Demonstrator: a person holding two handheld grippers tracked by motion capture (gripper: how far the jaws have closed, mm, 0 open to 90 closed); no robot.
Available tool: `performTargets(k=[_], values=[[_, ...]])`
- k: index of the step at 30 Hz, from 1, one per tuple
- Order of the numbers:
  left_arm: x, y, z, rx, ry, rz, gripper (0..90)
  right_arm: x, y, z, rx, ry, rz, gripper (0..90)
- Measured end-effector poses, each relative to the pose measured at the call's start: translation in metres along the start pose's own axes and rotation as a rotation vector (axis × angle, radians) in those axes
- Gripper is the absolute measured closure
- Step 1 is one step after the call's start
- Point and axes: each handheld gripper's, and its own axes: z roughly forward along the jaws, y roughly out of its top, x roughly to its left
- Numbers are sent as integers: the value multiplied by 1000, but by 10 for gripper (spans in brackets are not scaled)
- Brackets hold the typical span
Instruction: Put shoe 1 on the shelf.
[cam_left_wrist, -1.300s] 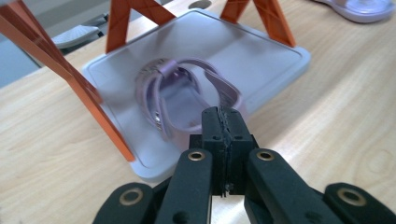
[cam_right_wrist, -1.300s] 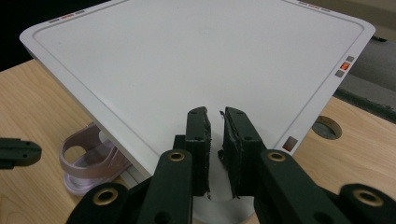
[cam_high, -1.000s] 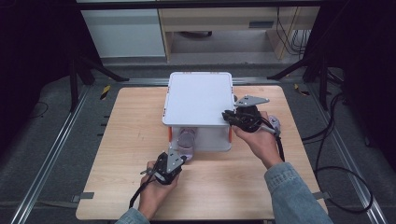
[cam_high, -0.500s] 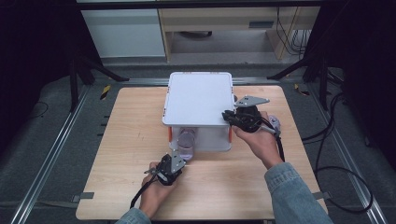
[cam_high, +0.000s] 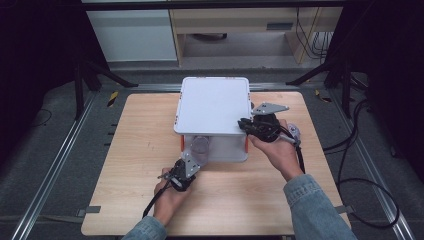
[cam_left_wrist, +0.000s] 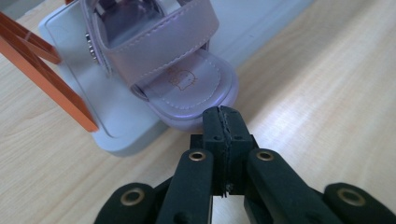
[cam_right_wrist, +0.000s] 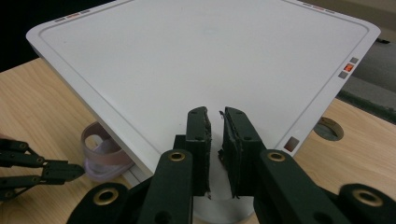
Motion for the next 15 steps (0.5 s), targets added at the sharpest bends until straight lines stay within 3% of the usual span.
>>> performTargets(k=[3,15], values=[[7,1,6,-9,6,-29,896,0,0,0,-1,2,0,808],[17,10,16,5,-4,-77,896,-1,0,0,1,5,-3,814]])
